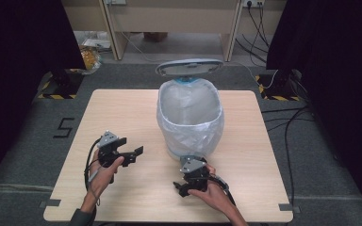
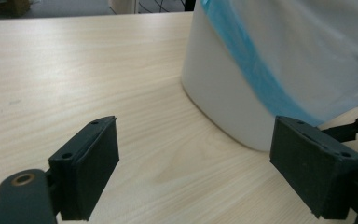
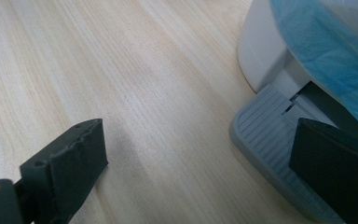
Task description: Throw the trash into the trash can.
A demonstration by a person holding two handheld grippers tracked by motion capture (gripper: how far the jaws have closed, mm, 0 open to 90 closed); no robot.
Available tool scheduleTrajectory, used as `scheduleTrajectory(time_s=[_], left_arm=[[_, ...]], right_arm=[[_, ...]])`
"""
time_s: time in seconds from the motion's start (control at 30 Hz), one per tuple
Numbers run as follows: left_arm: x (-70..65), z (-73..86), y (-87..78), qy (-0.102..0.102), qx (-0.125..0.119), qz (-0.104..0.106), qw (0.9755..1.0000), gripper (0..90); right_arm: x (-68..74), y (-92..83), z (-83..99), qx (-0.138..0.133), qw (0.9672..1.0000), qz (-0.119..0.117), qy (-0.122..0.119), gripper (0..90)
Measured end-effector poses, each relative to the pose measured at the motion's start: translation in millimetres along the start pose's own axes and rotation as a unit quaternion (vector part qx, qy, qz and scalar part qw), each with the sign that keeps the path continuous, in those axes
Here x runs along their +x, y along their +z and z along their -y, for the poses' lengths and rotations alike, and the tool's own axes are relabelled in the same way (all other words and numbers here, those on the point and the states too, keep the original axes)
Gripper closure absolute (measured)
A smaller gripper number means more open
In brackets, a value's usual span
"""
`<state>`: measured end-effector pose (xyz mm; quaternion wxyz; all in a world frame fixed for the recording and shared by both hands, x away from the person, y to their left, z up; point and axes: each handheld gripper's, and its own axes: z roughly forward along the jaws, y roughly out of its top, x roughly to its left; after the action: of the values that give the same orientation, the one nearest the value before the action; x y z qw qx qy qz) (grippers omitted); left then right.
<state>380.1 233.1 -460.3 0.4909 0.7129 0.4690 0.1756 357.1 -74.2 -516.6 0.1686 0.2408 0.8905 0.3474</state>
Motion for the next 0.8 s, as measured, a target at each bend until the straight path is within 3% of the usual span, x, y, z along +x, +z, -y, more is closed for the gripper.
scheduleTrajectory(time_s=[0.17,0.33,0.8], left_arm=[[-0.5,13.8,6.6,0.011,0.018,-0.008,0.9997,14.9],[1.5,29.7,14.9,0.013,0.063,-0.026,0.9976,15.0],[1.2,59.7,24.7,0.031,0.105,-0.05,0.9927,15.0]], right_arm=[[0.0,-0.1,0.1,0.0,1.0,0.0,0.0,3.8],[-0.2,-0.2,0.3,0.0,1.0,0.0,-0.001,3.8],[-0.2,-0.2,0.4,-0.001,1.0,0.001,-0.001,3.6]])
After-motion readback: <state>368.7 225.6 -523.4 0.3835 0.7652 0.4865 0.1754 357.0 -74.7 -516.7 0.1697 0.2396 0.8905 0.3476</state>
